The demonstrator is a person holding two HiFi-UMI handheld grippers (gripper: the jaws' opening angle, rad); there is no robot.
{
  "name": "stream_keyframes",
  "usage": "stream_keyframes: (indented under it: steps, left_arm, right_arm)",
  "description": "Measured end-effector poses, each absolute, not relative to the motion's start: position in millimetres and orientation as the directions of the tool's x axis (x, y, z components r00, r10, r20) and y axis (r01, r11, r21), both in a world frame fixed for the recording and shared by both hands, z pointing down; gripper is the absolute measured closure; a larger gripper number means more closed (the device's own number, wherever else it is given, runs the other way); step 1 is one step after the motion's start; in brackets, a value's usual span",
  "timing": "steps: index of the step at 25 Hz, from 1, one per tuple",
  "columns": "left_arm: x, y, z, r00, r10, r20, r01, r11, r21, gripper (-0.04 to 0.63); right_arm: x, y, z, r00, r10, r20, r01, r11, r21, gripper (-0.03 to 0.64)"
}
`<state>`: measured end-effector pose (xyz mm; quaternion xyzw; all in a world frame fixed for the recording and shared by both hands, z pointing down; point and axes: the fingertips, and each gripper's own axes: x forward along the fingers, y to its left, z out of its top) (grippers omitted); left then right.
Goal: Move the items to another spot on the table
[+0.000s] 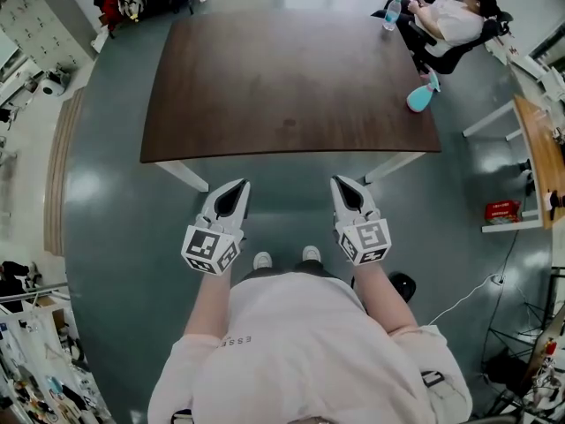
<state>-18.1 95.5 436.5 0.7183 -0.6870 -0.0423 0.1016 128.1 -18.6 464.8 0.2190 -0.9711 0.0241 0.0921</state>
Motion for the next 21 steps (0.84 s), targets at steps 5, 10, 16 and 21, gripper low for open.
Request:
stream_keyframes:
  steps: [5,10,16,21]
  left_arm:
    - [-25.8,102.0,440.9,0.061,-0.995,0.08,-0.976,-0.043,0.213,0.588]
    - [-22.4,96.3,442.7,0.069,-0.995,0.078,-0.975,-0.051,0.215,0.588]
    - [-18.6,97.0,443.0,0.067,-0.995,0.078,-0.975,-0.049,0.216,0.588]
    - [-23.5,99.9,443.6,0.059,-0.995,0.081,-0.976,-0.041,0.215,0.588]
  right_arm:
    - [117.0,-9.7,464.7,-0.889,-0.416,0.192,-0.425,0.905,-0.007,0.626]
    - [120.5,-15.2,465.1,-0.884,-0.426,0.193,-0.435,0.901,-0.002,0.626]
    - [123.4,-17.3,464.5,-0.882,-0.43,0.194,-0.438,0.899,0.001,0.626]
    - [119.8,-15.0,465.1,-0.883,-0.424,0.2,-0.432,0.902,0.001,0.626]
